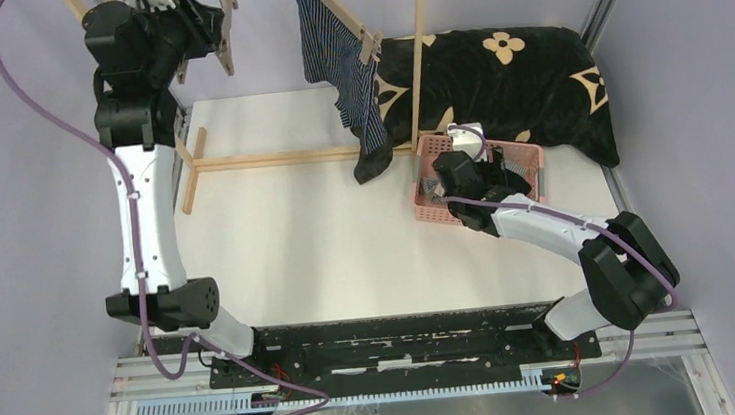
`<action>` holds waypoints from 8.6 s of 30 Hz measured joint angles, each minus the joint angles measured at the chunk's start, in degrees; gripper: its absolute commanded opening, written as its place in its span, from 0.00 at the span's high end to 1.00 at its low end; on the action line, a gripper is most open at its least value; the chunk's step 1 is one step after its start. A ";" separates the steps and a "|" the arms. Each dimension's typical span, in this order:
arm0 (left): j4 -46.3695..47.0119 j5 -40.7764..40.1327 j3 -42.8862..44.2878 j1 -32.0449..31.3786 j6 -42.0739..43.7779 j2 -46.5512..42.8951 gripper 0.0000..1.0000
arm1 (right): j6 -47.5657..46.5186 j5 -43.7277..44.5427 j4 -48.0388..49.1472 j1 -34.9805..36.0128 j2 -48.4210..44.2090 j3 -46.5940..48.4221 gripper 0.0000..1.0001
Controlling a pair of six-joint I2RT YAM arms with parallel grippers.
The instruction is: Remove the underwear clipped to the hanger
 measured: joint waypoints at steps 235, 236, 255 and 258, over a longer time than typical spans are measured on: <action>23.37 18.75 -68.65 -28.65 -0.63 -42.60 0.97 | 42.27 -98.07 65.72 -13.33 -4.31 6.19 0.10; 24.39 18.84 -69.00 -28.65 -1.36 -42.23 0.97 | 42.71 -97.70 66.75 -12.79 -3.96 6.29 0.14; 44.37 21.94 -74.34 -28.65 -13.75 -38.40 0.97 | 43.69 -94.75 70.86 -8.13 -0.72 10.01 0.52; 46.51 22.71 -74.84 -28.63 -15.06 -38.16 0.97 | 43.21 -94.60 70.82 -8.13 -0.72 10.75 0.56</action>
